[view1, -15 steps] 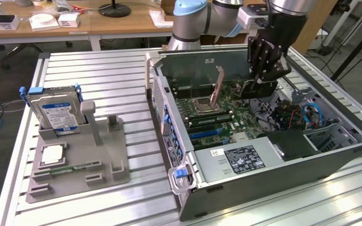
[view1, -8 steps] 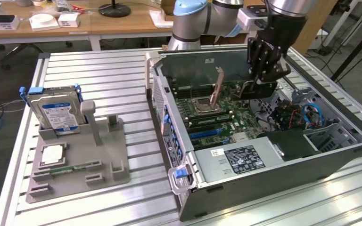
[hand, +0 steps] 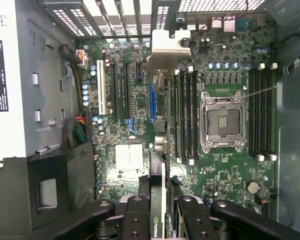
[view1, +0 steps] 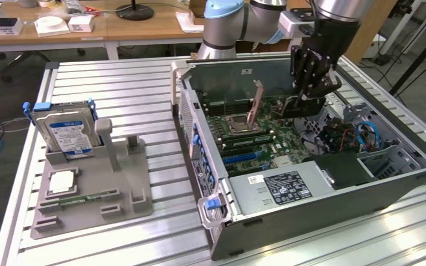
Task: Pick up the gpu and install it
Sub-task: 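Insert the gpu into the slot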
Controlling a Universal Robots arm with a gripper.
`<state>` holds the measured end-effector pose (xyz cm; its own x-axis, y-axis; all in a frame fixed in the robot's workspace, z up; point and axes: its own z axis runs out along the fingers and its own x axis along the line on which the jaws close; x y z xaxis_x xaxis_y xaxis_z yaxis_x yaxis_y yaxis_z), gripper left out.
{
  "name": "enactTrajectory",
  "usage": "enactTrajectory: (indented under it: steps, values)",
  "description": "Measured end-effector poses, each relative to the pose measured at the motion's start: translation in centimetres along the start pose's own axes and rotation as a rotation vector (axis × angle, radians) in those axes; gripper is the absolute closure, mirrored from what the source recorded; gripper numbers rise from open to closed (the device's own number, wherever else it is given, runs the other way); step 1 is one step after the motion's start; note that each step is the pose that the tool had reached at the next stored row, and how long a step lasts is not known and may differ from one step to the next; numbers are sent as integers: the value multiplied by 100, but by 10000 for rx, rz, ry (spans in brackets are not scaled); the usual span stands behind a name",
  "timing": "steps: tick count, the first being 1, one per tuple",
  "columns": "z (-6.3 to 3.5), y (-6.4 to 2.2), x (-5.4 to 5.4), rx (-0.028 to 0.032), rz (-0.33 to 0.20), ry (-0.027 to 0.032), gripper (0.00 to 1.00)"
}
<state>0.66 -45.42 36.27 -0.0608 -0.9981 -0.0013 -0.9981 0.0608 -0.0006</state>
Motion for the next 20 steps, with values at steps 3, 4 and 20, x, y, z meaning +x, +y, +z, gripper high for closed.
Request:
enactTrajectory:
  steps: [3,4,20]
  values:
    - [10,0,0,0,-6,-1,74]
    - [12,0,0,0,-8,0,74]
    - [69,3,0,0,-11,-1,74]
